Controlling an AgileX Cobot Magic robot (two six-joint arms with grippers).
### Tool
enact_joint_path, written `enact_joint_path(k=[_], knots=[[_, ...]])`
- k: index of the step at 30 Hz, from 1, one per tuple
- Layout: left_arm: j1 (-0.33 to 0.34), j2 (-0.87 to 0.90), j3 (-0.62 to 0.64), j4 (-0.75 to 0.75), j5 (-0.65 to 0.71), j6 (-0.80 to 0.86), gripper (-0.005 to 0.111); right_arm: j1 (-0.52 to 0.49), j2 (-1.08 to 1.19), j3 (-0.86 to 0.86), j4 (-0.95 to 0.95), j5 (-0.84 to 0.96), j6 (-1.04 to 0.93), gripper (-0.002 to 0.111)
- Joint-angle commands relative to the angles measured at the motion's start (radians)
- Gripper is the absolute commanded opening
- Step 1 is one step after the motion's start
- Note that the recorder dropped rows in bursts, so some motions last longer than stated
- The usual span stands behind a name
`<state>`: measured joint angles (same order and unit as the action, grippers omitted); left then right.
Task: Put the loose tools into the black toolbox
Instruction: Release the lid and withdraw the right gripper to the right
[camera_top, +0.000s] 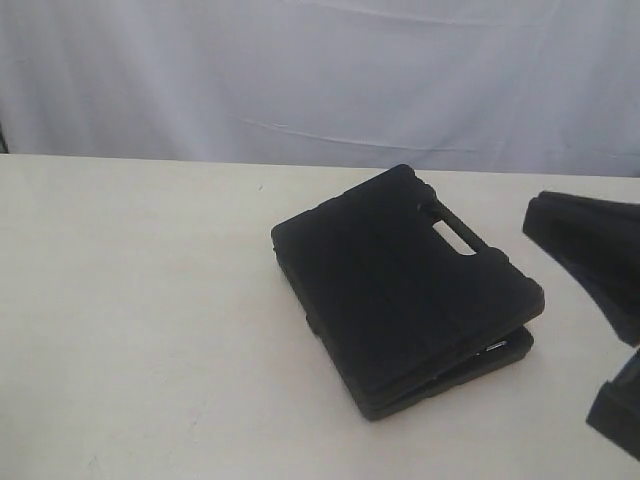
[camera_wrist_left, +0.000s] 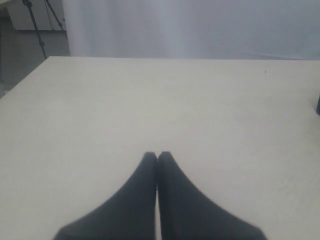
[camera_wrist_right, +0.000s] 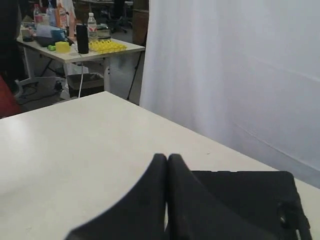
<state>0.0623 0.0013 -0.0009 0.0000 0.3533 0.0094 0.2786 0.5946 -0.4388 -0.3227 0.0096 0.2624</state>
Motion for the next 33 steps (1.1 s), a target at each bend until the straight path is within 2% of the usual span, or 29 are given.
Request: enact_joint_path(k=[1, 11, 17, 24, 27, 33], knots=[[-0.004, -0.001, 0.001, 0.0, -0.011, -0.002, 0.0, 0.004, -0.009, 0.081, 0.002, -0.142, -0.012, -0.001], [-0.004, -0.001, 0.001, 0.0, -0.011, -0.002, 0.0, 0.004, -0.009, 0.09, 0.007, -0.11, -0.007, -0.001], [-0.004, -0.001, 0.001, 0.0, -0.011, -0.002, 0.0, 0.142, -0.012, 0.09, 0.007, -0.106, -0.026, -0.001], [-0.004, -0.001, 0.001, 0.0, -0.011, -0.002, 0.0, 0.166, -0.027, 0.09, 0.007, -0.079, -0.128, -0.001], [-0.004, -0.001, 0.001, 0.0, -0.011, -0.002, 0.0, 0.111, -0.068, 0.091, 0.007, -0.043, -0.107, -0.001], [-0.004, -0.001, 0.001, 0.0, -0.011, -0.002, 0.0, -0.146, -0.179, 0.116, 0.007, -0.02, -0.023, -0.001]])
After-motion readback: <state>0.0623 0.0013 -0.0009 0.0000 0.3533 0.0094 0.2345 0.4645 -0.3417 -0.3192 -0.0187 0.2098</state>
